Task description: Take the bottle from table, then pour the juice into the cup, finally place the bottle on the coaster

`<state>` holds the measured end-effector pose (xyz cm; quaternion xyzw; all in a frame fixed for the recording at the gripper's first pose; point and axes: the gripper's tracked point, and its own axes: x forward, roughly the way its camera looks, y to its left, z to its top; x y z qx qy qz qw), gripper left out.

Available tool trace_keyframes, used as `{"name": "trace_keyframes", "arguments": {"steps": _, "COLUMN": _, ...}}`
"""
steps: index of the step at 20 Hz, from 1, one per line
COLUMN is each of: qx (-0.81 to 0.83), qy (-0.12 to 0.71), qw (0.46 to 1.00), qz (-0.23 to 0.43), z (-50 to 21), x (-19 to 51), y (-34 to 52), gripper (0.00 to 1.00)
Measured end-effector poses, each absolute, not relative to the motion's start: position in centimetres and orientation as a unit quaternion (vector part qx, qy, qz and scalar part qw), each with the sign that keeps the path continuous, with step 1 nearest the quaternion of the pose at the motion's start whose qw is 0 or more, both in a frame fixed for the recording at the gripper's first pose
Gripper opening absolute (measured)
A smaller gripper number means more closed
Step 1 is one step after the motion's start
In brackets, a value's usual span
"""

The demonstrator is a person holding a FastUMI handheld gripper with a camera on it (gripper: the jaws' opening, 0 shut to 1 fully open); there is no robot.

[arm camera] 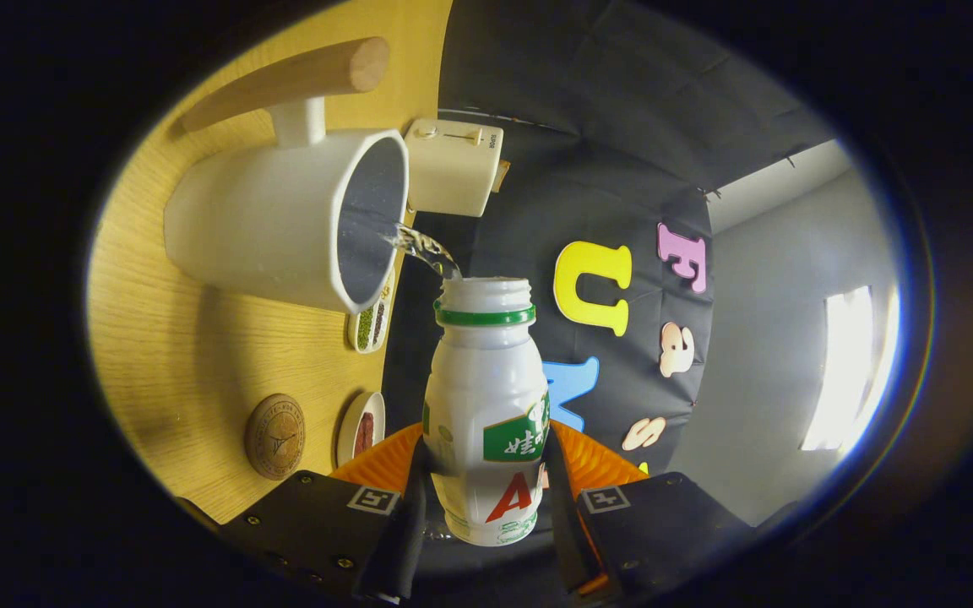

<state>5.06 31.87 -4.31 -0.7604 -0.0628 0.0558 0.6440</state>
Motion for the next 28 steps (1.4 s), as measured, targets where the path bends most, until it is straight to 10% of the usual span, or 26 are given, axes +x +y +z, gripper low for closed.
{"name": "trace_keyframes", "arguments": {"steps": 28, "qx": -0.792, "qy": -0.098, "qw": 0.602, "qz": 0.033, "z": -1.7, "x": 5.1, "y": 32.5, "gripper": 0.64}}
